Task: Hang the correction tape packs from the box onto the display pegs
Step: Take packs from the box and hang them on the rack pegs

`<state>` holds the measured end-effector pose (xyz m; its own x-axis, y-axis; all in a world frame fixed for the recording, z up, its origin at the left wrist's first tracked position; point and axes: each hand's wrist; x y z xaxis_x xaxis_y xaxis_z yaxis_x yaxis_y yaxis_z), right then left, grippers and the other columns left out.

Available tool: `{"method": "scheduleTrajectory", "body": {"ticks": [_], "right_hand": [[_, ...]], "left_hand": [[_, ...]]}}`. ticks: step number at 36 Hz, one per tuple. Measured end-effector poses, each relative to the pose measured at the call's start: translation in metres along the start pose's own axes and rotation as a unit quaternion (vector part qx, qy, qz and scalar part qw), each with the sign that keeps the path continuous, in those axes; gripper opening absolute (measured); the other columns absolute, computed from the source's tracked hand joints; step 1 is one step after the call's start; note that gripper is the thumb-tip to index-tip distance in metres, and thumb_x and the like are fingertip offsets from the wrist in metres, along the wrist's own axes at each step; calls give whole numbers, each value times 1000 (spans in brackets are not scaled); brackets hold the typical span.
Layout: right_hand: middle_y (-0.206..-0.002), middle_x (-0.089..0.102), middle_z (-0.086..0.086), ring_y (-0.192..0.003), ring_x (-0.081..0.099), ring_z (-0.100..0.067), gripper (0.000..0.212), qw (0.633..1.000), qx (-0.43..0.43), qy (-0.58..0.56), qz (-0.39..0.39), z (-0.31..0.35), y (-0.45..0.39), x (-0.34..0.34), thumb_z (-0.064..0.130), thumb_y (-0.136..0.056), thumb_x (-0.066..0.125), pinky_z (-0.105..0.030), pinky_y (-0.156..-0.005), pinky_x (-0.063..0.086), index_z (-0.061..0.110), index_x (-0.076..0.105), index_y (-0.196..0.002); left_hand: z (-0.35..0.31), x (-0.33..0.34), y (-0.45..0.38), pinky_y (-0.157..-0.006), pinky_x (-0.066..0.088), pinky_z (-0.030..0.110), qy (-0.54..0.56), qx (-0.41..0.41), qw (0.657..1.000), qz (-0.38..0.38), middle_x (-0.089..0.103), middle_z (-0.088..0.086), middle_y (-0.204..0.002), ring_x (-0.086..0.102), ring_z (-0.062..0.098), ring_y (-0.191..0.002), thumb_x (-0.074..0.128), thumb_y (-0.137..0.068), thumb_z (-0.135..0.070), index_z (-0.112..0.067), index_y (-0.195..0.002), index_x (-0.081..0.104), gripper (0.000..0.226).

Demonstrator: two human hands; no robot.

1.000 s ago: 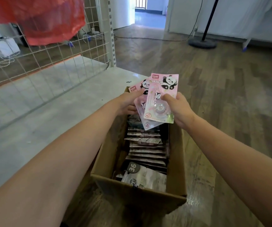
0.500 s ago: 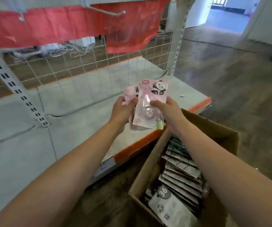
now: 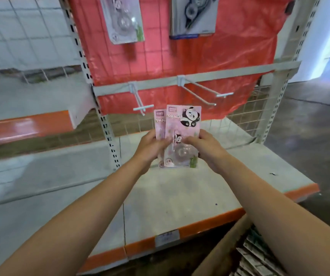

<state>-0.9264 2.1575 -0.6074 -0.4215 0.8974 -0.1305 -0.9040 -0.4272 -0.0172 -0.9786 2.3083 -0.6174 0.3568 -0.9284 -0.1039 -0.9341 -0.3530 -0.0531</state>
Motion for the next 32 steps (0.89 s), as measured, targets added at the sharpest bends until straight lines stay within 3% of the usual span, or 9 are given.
{"method": "scheduleTrajectory", "body": {"ticks": [2, 8, 12, 14, 21, 23, 26, 30, 32], "right_hand": [[-99, 69, -1, -93, 64, -17, 23, 1000, -30, -7, -3, 14, 0, 0, 6, -86, 62, -28, -78, 49, 16, 63, -106], [-97, 67, 2, -83, 60, -7, 24, 994, -85, -11, -67, 50, 9, -10, 8, -86, 63, -12, -63, 46, 10, 62, -110], [-99, 69, -4, -80, 60, -12, 13, 992, -93, 12, -81, 72, 19, -25, 11, -87, 64, -20, -67, 47, 12, 66, -99], [-100, 69, -9, -81, 60, -16, 17, 992, -88, 26, -89, 83, 21, -34, 15, -86, 65, -26, -68, 46, 6, 67, -100], [-104, 69, -10, -85, 60, -20, 22, 992, -105, -1, -72, 133, 25, -42, 16, -85, 63, -29, -72, 45, 6, 67, -104], [-108, 66, -11, -84, 59, -18, 35, 990, -121, -8, -71, 148, 24, -37, 21, -82, 65, -27, -67, 43, 4, 60, -112], [-99, 56, -1, -83, 54, -12, 31, 989, -133, -29, -64, 169, 18, -29, 17, -90, 62, -26, -60, 38, 9, 45, -114], [-101, 60, 2, -98, 58, -18, 23, 986, -158, -19, -55, 197, 15, -20, 15, -91, 61, -33, -78, 49, 15, 48, -109], [-112, 63, -3, -107, 61, -22, 25, 986, -160, -26, -37, 211, 15, -16, 16, -91, 62, -45, -93, 51, 14, 51, -114]], "left_hand": [[-14, -2, 0, -73, 50, 31, 12, 20, 1000, 1, 69, -1, -96, 64, 18, -87, 58, -95, -19, -24, -100, 62, 8], [-53, 19, 2, -69, 55, 33, 106, -33, 994, 19, 68, -3, -103, 67, 16, -83, 33, -103, -41, -34, -120, 50, 25], [-70, 39, 8, -101, 44, 53, 90, -34, 995, -32, 54, 7, -134, 57, 30, -117, 34, -103, -35, -26, -134, 43, 34], [-80, 46, 9, -104, 40, 54, 72, -21, 996, -41, 48, 9, -140, 50, 31, -123, 33, -101, -37, -23, -137, 40, 39], [-138, 38, 7, -95, 48, 53, 59, 58, 995, -56, 64, 12, -117, 62, 31, -106, 47, -92, -33, -15, -116, 57, 31], [-152, 29, 7, -91, 52, 48, 70, 81, 993, -59, 65, 11, -109, 64, 29, -100, 50, -93, -27, -15, -108, 56, 21], [-171, 15, 7, -89, 52, 44, 61, 113, 988, -82, 63, 6, -108, 63, 24, -99, 51, -95, -24, -18, -109, 51, 16], [-197, -7, 9, -81, 46, 31, 30, 174, 979, -102, 57, -2, -116, 56, 18, -108, 50, -96, -17, -17, -128, 45, 33], [-211, -18, 13, -90, 45, 36, 14, 207, 972, -105, 52, -1, -134, 51, 20, -121, 52, -92, -27, -20, -140, 37, 51]]}}
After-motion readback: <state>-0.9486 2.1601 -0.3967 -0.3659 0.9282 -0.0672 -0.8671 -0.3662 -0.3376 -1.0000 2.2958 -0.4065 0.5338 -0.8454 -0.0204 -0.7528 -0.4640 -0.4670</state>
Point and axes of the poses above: each hand's wrist, its own y-axis away from the middle knuckle, its own x-axis out of the palm, z = x × y
